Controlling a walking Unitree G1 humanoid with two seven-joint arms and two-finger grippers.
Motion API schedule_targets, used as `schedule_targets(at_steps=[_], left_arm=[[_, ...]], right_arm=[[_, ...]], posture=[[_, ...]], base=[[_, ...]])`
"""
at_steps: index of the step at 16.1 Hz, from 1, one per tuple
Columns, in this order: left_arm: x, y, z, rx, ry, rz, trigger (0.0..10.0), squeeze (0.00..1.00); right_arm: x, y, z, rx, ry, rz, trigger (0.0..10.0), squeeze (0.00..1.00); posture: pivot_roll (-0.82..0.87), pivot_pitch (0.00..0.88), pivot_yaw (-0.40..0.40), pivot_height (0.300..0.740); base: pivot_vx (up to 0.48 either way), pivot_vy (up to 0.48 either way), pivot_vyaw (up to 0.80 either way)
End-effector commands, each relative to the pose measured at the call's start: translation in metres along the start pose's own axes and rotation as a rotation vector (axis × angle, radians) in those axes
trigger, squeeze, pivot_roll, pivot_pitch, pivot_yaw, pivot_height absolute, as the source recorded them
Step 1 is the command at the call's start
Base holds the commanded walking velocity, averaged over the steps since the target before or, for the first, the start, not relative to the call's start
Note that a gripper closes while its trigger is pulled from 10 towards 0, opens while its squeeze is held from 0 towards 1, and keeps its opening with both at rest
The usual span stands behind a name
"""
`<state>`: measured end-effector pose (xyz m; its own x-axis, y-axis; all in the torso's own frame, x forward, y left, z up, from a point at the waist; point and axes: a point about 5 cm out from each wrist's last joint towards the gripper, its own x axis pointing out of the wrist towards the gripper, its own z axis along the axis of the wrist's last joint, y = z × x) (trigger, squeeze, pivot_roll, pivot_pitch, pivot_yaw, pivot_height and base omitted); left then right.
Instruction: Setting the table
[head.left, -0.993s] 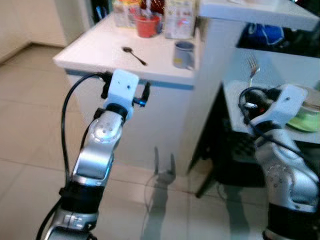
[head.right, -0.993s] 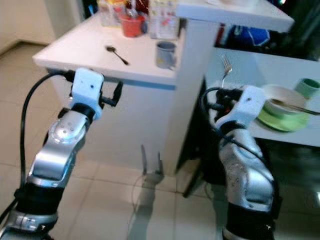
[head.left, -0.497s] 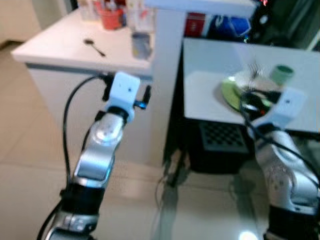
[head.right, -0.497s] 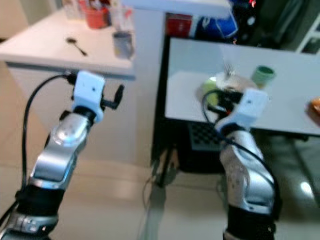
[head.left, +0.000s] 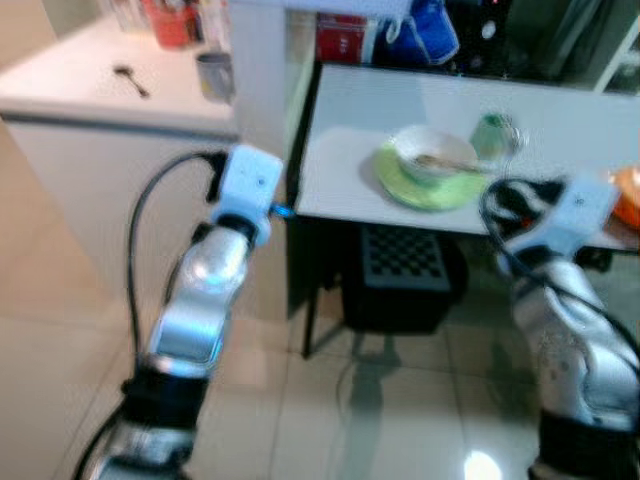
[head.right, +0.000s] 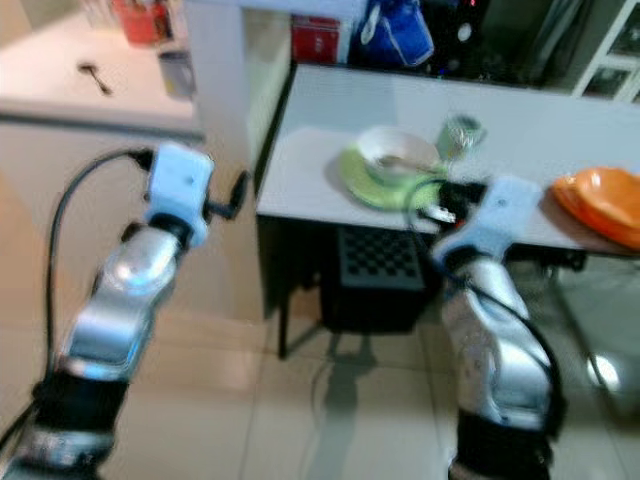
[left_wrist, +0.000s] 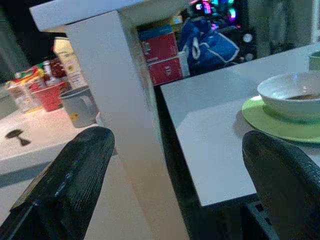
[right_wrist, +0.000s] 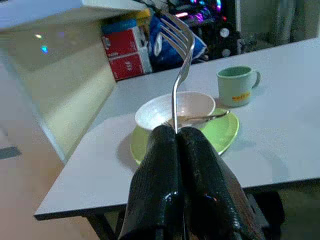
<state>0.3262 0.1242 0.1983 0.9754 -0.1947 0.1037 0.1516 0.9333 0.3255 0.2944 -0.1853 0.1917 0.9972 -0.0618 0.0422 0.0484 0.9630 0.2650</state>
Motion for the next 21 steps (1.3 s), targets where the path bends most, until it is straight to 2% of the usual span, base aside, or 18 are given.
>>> schedule_targets(at_steps=[1, 21], left_arm=[[0.0023, -0.0052, 0.0055, 0.003, -0.02, -0.02, 10.0, 0.0], [0.0069, -0.0087, 0.0086, 0.008, -0.03, -0.03, 10.0, 0.0]], right_arm=[[-0.0003, -0.0059, 0.0068, -0.001, -0.031, -0.025, 10.0, 0.0], [0.0025, -0.0084, 0.0058, 0.007, -0.004, -0.036, 10.0, 0.0]], posture=[[-0.03, 0.0, -0.018, 0.74], [-0.05, 0.0, -0.019, 0.74]], base=[[0.0, -0.424, 0.0], [0.0, -0.427, 0.0]])
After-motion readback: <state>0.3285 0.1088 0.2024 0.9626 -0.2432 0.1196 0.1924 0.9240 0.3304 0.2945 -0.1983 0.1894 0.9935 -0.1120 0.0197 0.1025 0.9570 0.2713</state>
